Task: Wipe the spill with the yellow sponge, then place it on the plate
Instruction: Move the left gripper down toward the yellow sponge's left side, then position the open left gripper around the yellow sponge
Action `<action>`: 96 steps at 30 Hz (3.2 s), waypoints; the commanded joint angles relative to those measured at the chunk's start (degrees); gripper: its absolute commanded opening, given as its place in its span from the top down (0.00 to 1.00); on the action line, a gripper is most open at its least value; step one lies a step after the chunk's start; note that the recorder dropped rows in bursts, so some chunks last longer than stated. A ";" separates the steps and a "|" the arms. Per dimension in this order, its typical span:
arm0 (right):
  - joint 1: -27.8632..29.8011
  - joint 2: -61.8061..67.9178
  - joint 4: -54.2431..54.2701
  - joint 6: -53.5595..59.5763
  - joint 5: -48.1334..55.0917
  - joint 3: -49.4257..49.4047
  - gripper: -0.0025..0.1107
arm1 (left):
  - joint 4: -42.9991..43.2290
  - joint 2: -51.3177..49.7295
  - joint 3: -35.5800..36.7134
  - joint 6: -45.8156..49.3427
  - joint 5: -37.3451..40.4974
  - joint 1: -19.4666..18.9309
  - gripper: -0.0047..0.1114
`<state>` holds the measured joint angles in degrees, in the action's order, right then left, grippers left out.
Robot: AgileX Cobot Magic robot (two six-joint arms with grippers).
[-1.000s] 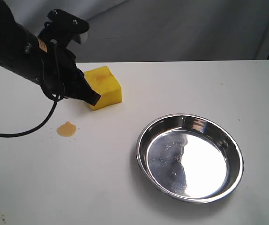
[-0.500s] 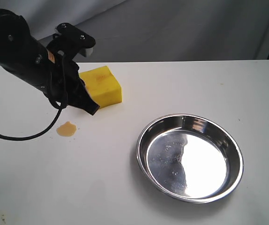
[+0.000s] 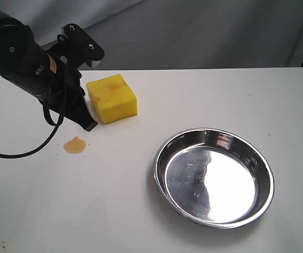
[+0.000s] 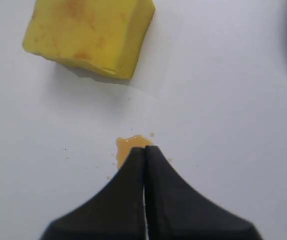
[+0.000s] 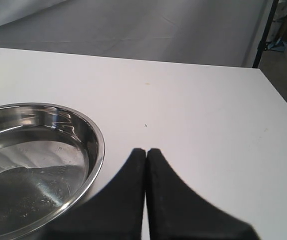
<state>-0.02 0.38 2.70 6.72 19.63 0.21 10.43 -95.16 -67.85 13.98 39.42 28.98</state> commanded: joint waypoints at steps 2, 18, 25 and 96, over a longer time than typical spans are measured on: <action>-0.07 -0.38 0.23 0.19 -0.05 -0.21 0.98 | 0.52 -0.41 -0.50 -3.36 -1.54 0.13 0.96; -0.07 -0.38 0.23 0.19 -0.05 -0.21 0.98 | -1.55 -4.54 -0.50 -11.15 -3.52 -6.21 0.96; -0.07 -0.38 0.23 0.19 -0.05 -0.21 0.98 | -5.67 -9.14 -0.50 -10.81 -4.97 -6.21 0.96; -0.07 -0.38 0.23 0.19 -0.05 -0.21 0.98 | -5.14 -28.23 -0.50 -15.63 -54.03 -6.10 0.11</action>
<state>-0.02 0.38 2.70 6.72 19.63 0.21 5.30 -123.24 -68.07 -4.07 -14.62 22.90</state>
